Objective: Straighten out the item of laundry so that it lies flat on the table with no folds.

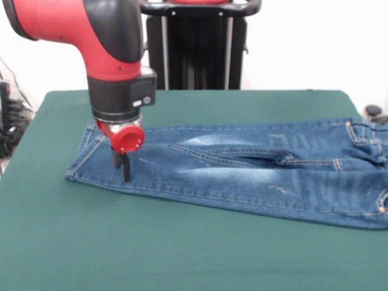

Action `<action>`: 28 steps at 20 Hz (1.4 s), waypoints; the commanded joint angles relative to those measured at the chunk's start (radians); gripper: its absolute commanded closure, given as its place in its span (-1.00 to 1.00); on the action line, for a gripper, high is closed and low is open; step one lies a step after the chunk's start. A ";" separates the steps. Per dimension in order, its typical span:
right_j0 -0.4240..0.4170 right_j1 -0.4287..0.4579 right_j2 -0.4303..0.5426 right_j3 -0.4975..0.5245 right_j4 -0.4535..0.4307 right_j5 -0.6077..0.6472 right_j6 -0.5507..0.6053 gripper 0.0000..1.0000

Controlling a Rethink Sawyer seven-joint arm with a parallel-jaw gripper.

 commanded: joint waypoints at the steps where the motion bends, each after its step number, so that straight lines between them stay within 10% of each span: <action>1: 0.066 0.134 0.010 -0.081 -0.079 -0.124 -0.019 -1.00; 28: 0.280 0.110 -0.305 0.128 0.016 -0.775 0.096 -1.00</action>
